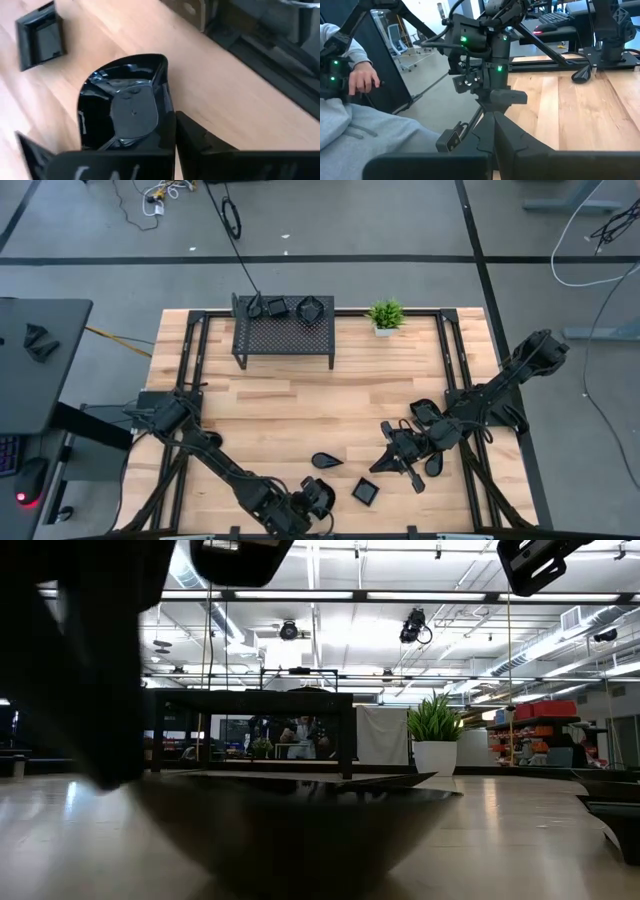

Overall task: Pick & Place Mini shaped plates
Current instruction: Stack the black leaf-shaped plate on top of the leaf-shaped plate on the shelf

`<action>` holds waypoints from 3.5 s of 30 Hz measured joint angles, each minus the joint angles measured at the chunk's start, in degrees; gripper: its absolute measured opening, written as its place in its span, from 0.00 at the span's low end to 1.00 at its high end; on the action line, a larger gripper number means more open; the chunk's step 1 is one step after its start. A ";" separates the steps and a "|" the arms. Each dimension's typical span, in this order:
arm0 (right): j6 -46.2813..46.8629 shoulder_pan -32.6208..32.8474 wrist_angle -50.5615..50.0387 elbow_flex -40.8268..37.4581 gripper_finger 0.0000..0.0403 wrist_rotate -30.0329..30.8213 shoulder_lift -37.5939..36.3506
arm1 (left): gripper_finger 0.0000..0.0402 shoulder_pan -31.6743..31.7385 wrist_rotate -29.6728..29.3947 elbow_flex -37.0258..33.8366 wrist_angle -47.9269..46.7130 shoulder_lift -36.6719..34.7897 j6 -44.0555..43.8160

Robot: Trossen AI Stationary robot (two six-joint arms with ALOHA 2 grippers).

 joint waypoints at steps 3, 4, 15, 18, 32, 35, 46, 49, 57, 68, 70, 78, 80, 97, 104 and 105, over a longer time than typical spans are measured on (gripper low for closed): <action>0.00 0.00 -0.04 0.00 0.02 0.00 0.01 | 0.01 0.01 -1.34 1.32 -0.33 -0.04 -0.02; 0.00 0.00 -0.07 0.00 0.02 0.00 0.02 | 0.01 0.12 -1.57 1.85 -0.47 -0.04 -0.02; -0.20 0.00 -0.13 0.00 0.02 0.00 0.02 | 0.01 0.74 -10.85 15.14 -20.21 -0.10 -3.28; -0.07 -0.02 -0.24 0.00 0.02 -0.16 0.02 | 0.01 1.37 -10.63 16.52 -23.69 -0.20 -7.60; -17.09 -2.45 -41.92 30.49 0.02 -11.40 17.83 | 0.00 0.13 -25.07 16.59 -40.01 -0.19 -71.60; -24.97 -3.35 -48.73 38.96 0.05 -11.50 25.32 | 0.01 -1.35 -26.22 16.59 -47.45 -0.19 -82.25; -43.86 -4.40 -54.78 52.62 0.32 -24.99 41.08 | 0.01 -6.07 -29.02 13.45 -61.35 -0.17 -100.84; -42.72 -4.38 -52.88 52.57 0.35 -27.47 42.60 | 0.01 -6.73 -29.25 12.01 -57.41 -0.15 -102.33; -45.25 -3.45 -47.33 50.38 0.32 -17.36 43.17 | 0.01 -6.69 -29.24 11.61 -46.24 -0.15 -101.53; -48.46 -3.69 -41.07 44.91 0.31 -17.95 43.17 | 0.01 -7.48 -28.80 11.61 -43.91 -0.15 -101.50; -48.77 -3.63 -38.64 42.97 0.31 -17.20 43.17 | 0.01 -7.45 -28.82 11.61 -43.91 -0.15 -101.52; -49.53 -3.89 -31.40 38.86 0.26 -12.50 43.19 | 0.01 -7.21 -31.84 11.61 -43.84 -0.15 -101.35; -50.04 -4.08 -31.10 38.68 0.22 -12.85 43.17 | 0.01 -7.17 -33.37 11.61 -43.84 -0.15 -101.33; -62.72 -5.74 -34.83 38.32 0.01 -8.65 32.13 | 0.01 -7.92 -28.67 11.63 -63.53 -3.72 -111.41; -71.74 -13.60 -46.75 38.34 0.01 6.99 16.70 | 0.01 -9.99 -36.13 4.92 -59.63 -7.40 -109.43; -72.50 -15.57 -47.78 38.34 0.01 8.37 14.74 | 0.01 -9.85 -36.67 2.73 -57.97 -8.26 -109.26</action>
